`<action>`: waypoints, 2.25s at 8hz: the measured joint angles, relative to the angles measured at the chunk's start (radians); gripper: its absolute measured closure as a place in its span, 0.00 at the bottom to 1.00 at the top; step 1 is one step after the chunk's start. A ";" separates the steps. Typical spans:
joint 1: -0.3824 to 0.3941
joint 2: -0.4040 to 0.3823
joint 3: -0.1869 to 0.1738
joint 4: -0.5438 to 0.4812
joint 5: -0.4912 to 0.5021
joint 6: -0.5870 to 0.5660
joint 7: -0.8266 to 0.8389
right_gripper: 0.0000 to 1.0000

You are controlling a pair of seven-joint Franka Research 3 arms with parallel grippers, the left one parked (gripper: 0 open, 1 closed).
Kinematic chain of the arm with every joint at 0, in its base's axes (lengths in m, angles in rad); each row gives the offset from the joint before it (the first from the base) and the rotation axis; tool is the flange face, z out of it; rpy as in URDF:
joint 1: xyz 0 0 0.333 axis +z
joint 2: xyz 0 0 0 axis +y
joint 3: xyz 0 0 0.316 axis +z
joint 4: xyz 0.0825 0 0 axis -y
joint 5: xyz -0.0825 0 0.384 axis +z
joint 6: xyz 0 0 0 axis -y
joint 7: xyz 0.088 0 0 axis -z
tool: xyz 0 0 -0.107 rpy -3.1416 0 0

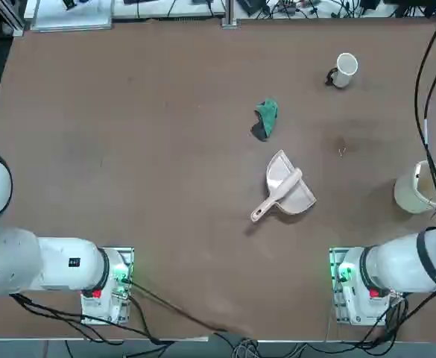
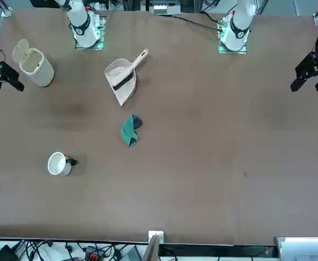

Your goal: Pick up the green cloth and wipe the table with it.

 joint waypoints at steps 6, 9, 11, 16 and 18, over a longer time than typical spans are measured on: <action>0.132 0.019 0.034 0.017 0.008 -0.033 0.013 0.00; 0.243 0.121 0.038 0.013 0.055 0.043 0.021 0.00; 0.309 0.216 0.040 0.001 0.066 0.114 0.021 0.00; 0.441 0.481 0.041 -0.038 0.089 0.328 0.031 0.00; 0.470 0.562 0.042 -0.077 0.160 0.471 0.036 0.00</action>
